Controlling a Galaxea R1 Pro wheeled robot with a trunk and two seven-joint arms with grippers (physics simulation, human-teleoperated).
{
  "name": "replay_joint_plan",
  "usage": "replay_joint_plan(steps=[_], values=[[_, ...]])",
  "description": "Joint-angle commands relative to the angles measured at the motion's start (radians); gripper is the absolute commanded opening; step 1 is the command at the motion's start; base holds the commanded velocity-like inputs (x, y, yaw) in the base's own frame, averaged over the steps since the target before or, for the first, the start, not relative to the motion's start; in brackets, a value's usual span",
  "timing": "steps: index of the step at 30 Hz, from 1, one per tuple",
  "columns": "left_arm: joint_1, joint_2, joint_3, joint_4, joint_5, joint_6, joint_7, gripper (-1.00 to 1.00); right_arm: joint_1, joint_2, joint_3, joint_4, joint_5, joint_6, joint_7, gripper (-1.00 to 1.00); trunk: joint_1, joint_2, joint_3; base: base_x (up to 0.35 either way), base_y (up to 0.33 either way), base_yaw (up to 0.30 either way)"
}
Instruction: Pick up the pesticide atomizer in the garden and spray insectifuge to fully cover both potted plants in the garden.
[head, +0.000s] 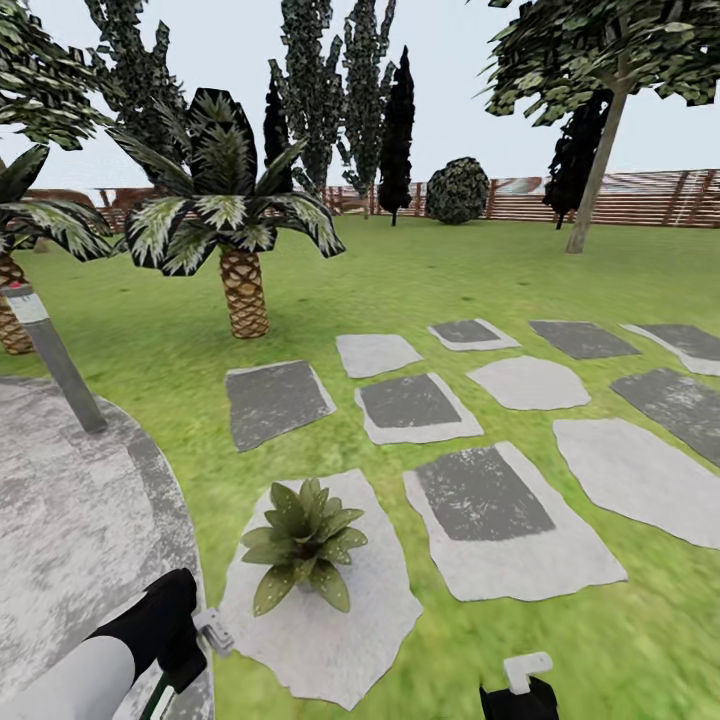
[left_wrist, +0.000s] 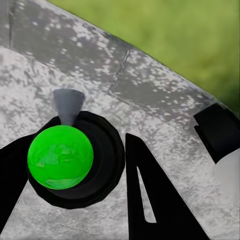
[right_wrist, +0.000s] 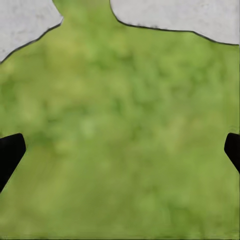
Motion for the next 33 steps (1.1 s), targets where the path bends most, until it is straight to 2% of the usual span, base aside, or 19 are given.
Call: replay_joint_plan(steps=[1,12,14,17,19,27,31,33], values=[[0.000,0.001,-0.003,-0.003,-0.008,0.001,-0.009,-1.00,-0.001,0.000,-0.007,0.001,0.010,-0.004,-0.002,1.00,0.000,0.000,0.000,-0.080,0.294,-0.254],[-0.019,0.011,-0.007,-0.018,-0.011,0.000,-0.024,-1.00,-0.001,0.001,-0.007,0.002,0.010,-0.004,-0.002,1.00,0.000,0.000,0.004,-0.008,0.312,-0.254],[-0.036,0.014,-0.010,-0.019,-0.017,0.000,-0.040,-1.00,-0.001,0.001,-0.007,0.002,0.011,-0.004,-0.002,1.00,0.000,0.000,0.004,0.000,0.317,-0.254],[-0.077,0.024,-0.013,-0.020,-0.024,-0.001,-0.101,-1.00,-0.001,0.001,-0.007,0.002,0.010,-0.004,-0.002,1.00,0.000,0.000,0.006,0.000,0.319,-0.254],[-0.083,0.026,-0.013,-0.025,-0.026,-0.001,-0.118,-1.00,-0.001,0.001,-0.007,0.002,0.011,-0.004,-0.002,1.00,0.000,0.000,0.006,0.000,0.319,-0.254],[-0.087,0.027,-0.021,-0.050,-0.024,-0.024,-0.133,-1.00,-0.001,0.000,-0.007,0.001,0.011,-0.004,-0.002,1.00,0.000,0.000,0.007,0.115,0.320,-0.133],[-0.087,0.026,-0.065,-0.050,-0.026,-0.031,-0.180,-1.00,-0.001,-0.006,-0.007,0.002,0.013,-0.005,-0.001,1.00,0.000,0.000,0.007,0.173,0.309,-0.004],[-0.087,0.026,-0.073,-0.050,-0.026,-0.033,-0.189,-1.00,-0.001,-0.007,-0.007,0.001,0.013,-0.005,-0.001,1.00,0.000,0.000,0.007,0.206,0.288,-0.001]])
